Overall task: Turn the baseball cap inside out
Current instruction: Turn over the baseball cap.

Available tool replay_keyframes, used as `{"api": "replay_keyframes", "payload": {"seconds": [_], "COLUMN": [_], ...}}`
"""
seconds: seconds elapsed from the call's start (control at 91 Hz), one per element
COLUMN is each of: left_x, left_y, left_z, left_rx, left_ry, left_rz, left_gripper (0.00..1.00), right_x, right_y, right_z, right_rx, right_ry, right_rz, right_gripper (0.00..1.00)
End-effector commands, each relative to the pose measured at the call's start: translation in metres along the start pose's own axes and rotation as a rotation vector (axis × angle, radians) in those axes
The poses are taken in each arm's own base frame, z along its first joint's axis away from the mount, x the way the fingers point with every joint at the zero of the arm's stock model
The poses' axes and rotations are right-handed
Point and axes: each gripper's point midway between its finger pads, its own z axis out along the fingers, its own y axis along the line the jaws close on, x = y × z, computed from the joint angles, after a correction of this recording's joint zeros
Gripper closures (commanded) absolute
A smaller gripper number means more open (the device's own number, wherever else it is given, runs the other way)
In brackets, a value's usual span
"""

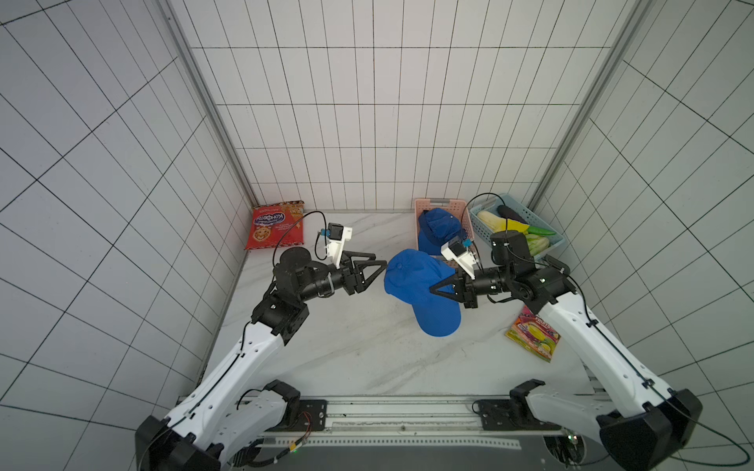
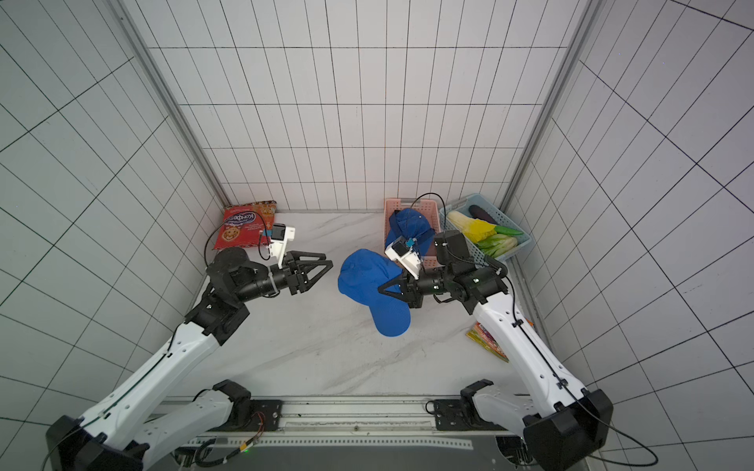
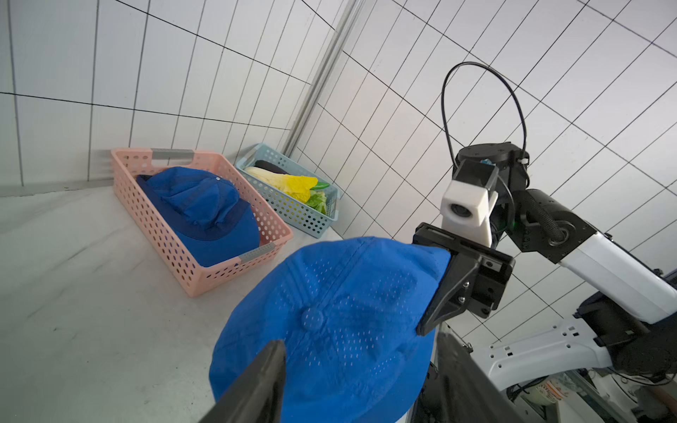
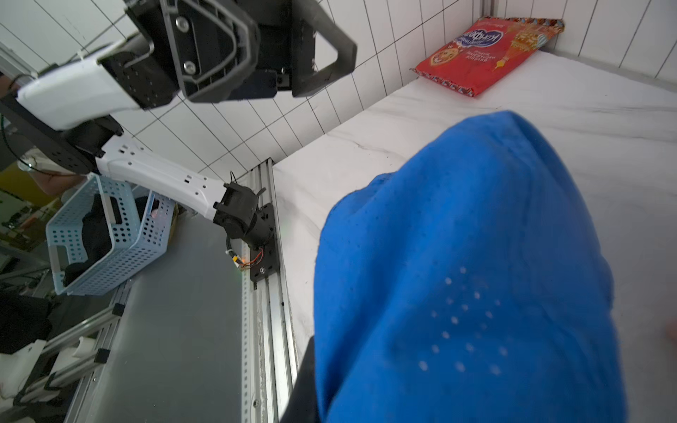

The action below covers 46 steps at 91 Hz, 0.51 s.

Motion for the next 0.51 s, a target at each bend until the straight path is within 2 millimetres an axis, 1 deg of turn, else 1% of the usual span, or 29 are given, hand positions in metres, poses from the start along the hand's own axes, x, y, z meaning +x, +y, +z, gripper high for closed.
{"api": "replay_keyframes", "payload": {"seconds": [0.0, 0.088, 0.143, 0.209, 0.363, 0.495], "left_x": [0.020, 0.038, 0.046, 0.054, 0.058, 0.067], "left_y": [-0.006, -0.010, -0.011, -0.009, 0.006, 0.006], "left_z": [0.009, 0.020, 0.025, 0.029, 0.032, 0.039], "left_rx": [0.025, 0.023, 0.019, 0.001, -0.064, -0.015], "left_ry": [0.138, 0.228, 0.262, 0.280, 0.274, 0.303], "left_rz": [0.121, 0.174, 0.197, 0.213, 0.252, 0.266], "left_gripper": [0.35, 0.36, 0.37, 0.38, 0.36, 0.30], "right_x": [0.016, 0.012, 0.011, 0.010, 0.007, 0.006], "right_y": [0.004, 0.007, 0.008, 0.008, 0.013, 0.015], "right_z": [0.000, -0.001, -0.002, -0.003, -0.004, -0.004], "right_rx": [0.031, 0.033, 0.040, 0.043, 0.034, 0.021], "right_ry": [0.094, 0.088, 0.087, 0.085, 0.073, 0.068], "right_rz": [-0.099, -0.130, -0.138, -0.145, -0.149, -0.143], "right_gripper": [1.00, 1.00, 1.00, 1.00, 1.00, 1.00]}}
